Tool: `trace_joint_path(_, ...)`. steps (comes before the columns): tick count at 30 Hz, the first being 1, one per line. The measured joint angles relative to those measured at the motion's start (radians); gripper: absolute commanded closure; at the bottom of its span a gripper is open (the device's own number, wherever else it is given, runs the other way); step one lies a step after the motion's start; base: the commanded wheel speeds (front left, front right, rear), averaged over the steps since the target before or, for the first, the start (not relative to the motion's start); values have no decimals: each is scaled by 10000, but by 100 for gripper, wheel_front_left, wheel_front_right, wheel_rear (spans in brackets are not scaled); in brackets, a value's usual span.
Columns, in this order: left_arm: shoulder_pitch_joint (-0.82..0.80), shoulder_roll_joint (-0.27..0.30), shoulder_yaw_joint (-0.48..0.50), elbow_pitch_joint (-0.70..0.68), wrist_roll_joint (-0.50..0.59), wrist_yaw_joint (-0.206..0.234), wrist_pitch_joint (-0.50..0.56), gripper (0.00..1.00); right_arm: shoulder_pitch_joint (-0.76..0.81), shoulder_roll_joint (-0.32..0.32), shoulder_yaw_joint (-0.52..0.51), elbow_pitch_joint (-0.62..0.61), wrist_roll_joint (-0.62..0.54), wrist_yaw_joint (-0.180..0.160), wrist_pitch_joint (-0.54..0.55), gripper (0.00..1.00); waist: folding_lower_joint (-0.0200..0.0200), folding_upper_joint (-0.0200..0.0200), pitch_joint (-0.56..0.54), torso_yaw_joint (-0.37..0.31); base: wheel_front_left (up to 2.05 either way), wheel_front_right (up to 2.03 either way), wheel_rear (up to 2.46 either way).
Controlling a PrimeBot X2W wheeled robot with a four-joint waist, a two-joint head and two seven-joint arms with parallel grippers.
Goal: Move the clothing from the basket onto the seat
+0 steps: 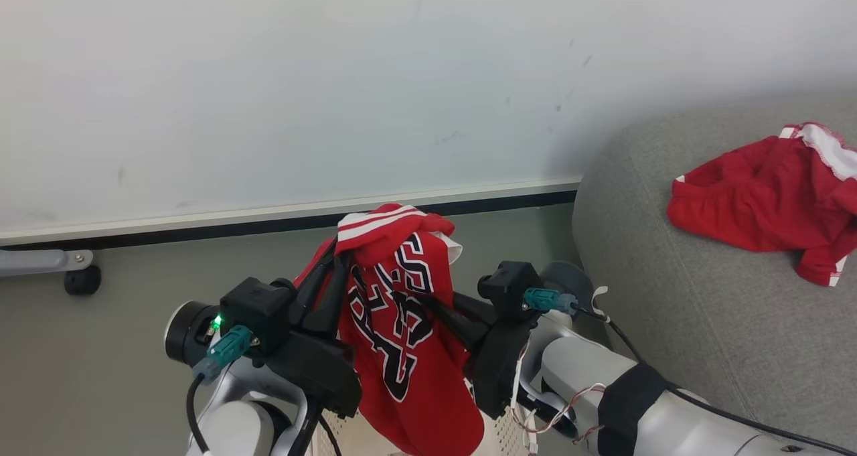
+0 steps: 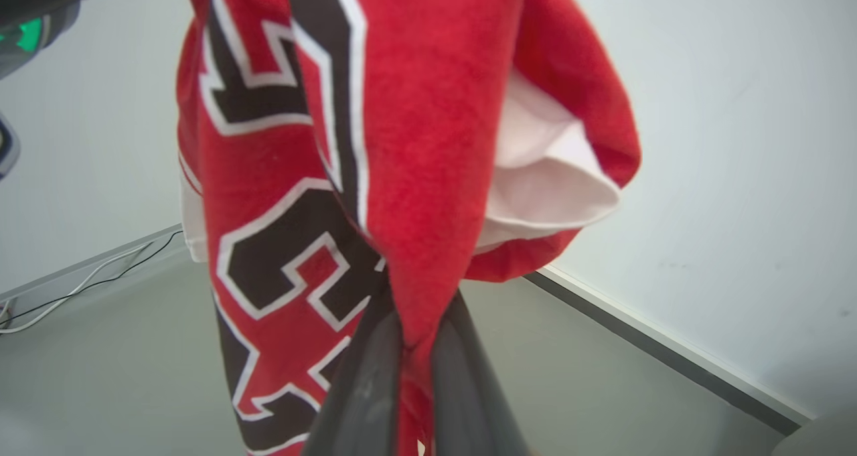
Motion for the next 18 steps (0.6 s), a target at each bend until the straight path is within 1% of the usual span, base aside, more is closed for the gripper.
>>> trace_joint_path(2,71,-4,88,52,-63,52,-31,75,-139,-94,-6,-29,167,0,-2,100,0,0,-9,-132,0,0,0)
trace_joint_path(3,100,-10,142,59,-94,71,-104,62,-207,-157,-21,-59,259,0,-4,100,0,0,-13,-201,0,0,0)
trace_joint_path(4,153,-10,186,63,-104,142,-136,54,-279,-219,-25,-84,384,0,-4,100,0,0,-18,-276,0,0,0)
trace_joint_path(5,218,-13,209,75,-111,140,-176,25,-343,-276,-75,-105,462,0,-4,100,0,0,-22,-351,0,0,0)
trace_joint_path(7,254,-21,215,104,-134,150,-199,0,-380,-322,-171,-130,545,0,-4,100,0,0,-24,-433,0,0,0)
trace_joint_path(8,268,-38,221,125,-151,219,-261,0,-413,-374,-247,-167,614,0,-6,100,0,0,-25,-514,0,0,0)
trace_joint_path(18,570,-84,242,268,-257,213,-675,0,-839,-1018,-938,-464,1112,0,-4,100,0,0,-33,-1448,0,0,0)
